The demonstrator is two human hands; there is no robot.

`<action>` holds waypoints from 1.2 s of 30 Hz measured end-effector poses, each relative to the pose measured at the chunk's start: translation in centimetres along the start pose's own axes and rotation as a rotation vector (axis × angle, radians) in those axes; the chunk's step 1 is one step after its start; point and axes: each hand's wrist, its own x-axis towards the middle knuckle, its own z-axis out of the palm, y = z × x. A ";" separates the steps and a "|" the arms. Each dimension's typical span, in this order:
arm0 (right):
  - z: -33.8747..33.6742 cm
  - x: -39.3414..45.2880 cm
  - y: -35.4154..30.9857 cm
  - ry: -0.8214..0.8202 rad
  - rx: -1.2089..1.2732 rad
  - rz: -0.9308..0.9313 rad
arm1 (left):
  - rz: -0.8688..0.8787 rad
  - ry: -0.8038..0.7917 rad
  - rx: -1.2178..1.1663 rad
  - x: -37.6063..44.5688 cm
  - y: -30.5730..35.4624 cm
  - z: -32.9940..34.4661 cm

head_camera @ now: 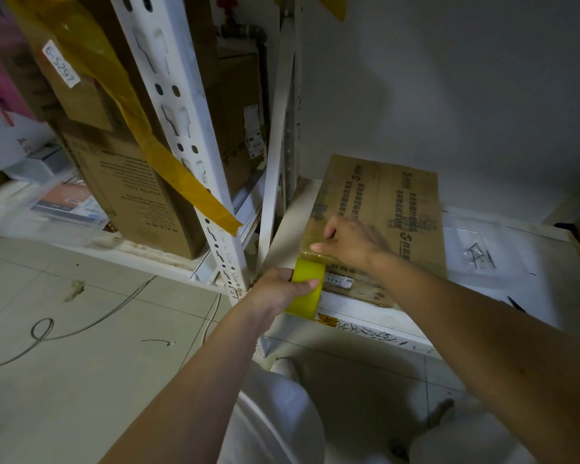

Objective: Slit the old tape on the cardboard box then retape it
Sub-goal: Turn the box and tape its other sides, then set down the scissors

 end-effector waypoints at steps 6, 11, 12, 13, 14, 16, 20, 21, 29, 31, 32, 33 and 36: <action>0.3 -0.1 -0.3 -0.038 -0.062 -0.065 | -0.043 0.093 -0.023 0.6 1.0 0.7; 0.0 -0.6 -0.2 -0.052 -0.053 -0.086 | -0.212 0.154 -0.010 1.4 -0.4 1.2; 0.0 -0.6 -0.3 -0.057 -0.055 -0.093 | -0.235 0.180 -0.021 1.6 -1.1 1.3; 0.1 -0.5 -0.3 -0.054 -0.059 -0.098 | -0.229 0.200 -0.032 1.6 -1.4 1.4; 0.2 -0.4 -0.1 -0.051 -0.061 -0.095 | -0.215 0.210 -0.038 1.8 -1.7 1.7; 0.5 -0.2 0.0 -0.046 -0.077 -0.100 | -0.163 0.223 -0.041 2.1 -2.0 2.0; 0.8 -0.3 0.0 -0.003 -0.120 -0.106 | -0.076 0.214 -0.040 2.6 -1.8 2.2; 0.8 -0.4 -0.1 0.009 -0.147 -0.104 | -0.074 0.193 -0.052 2.8 -1.6 2.2; 2.4 -0.4 -1.2 0.114 -0.323 -0.075 | -0.155 0.166 -0.021 4.1 -0.3 2.3; 2.5 -0.4 -1.3 0.122 -0.320 -0.083 | -0.183 0.158 -0.028 4.5 -0.1 2.2; 2.5 -0.5 -1.3 0.126 -0.322 -0.087 | -0.192 0.155 -0.025 4.5 0.1 2.2; 2.5 -0.5 -1.3 0.132 -0.326 -0.090 | -0.195 0.157 -0.019 4.5 0.1 2.2; 2.8 -0.7 -1.3 0.155 -0.329 -0.103 | -0.206 0.172 -0.036 4.8 0.1 2.1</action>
